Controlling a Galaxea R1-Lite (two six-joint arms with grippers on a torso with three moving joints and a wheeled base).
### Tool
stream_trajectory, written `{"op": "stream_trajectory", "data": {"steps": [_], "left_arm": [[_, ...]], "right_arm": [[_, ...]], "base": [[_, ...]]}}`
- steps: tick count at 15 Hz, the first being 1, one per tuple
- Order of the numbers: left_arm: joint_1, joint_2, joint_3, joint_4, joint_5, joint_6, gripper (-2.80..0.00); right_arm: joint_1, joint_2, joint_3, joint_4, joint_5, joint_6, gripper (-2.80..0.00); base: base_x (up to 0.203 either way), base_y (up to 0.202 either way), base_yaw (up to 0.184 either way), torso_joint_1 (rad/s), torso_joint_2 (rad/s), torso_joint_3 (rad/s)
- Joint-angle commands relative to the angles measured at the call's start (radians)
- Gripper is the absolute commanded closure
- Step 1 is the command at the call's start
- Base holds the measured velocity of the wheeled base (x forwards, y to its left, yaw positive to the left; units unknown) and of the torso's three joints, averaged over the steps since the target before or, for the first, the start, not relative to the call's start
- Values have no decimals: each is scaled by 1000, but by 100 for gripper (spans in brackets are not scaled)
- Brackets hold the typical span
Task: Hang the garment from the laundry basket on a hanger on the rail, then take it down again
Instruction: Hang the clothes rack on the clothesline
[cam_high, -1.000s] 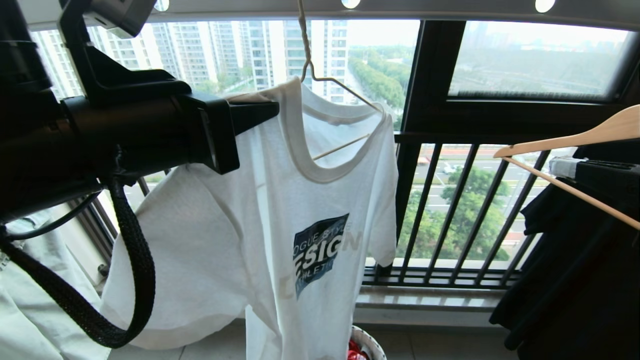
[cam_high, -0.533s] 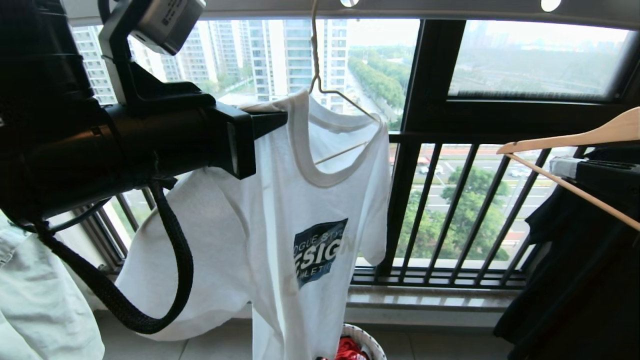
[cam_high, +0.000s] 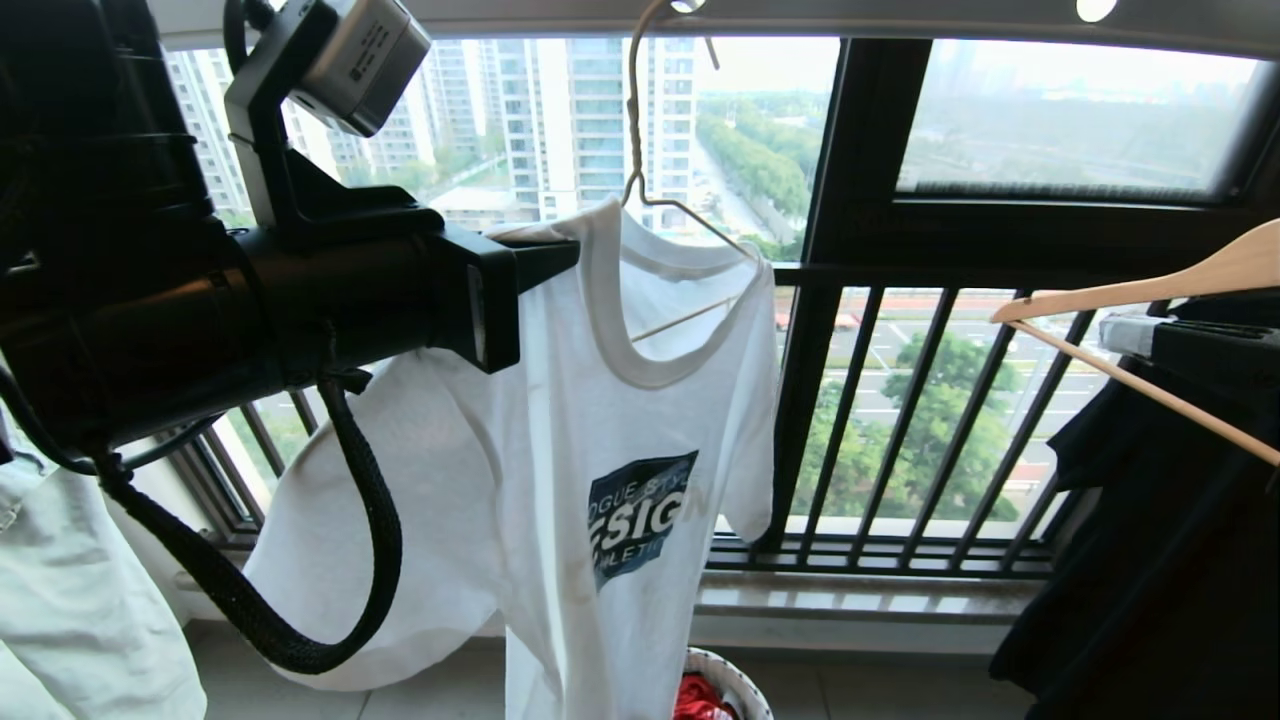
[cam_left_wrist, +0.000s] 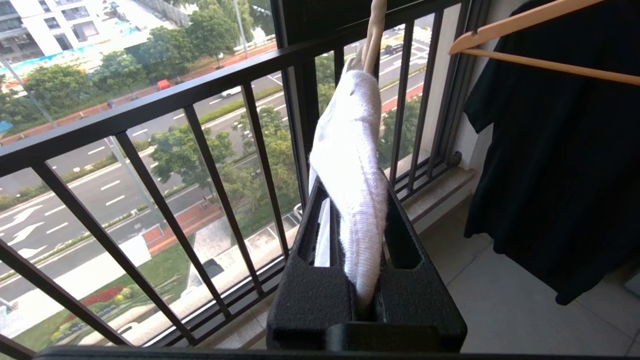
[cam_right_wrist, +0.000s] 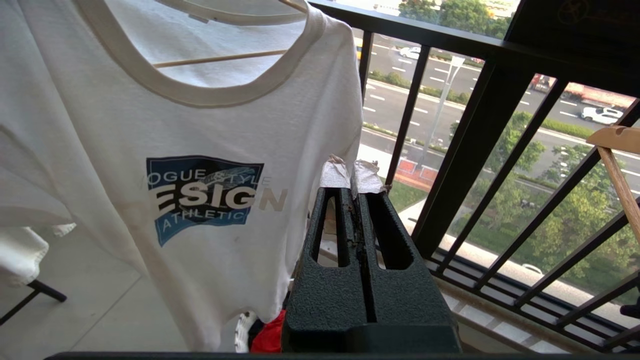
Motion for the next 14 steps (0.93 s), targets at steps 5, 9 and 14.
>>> {"op": "stream_trajectory", "data": {"steps": [5,9,14], "left_arm": [[-2,-6,5,1,-2,-2,-280],[-2,-37,18,12,-7,-5,-280],[-49,-151,32,82,-8,-127,-280]], "right_arm": [[0,1,0,-1,-1,-1,0],[0,1,0,-2,-1,-1,0],[0,1,-3,-1,-1,1,0]], "base": [[0,0,0,0,0,0],[0,0,0,0,0,0],[0,0,0,0,0,0]]}}
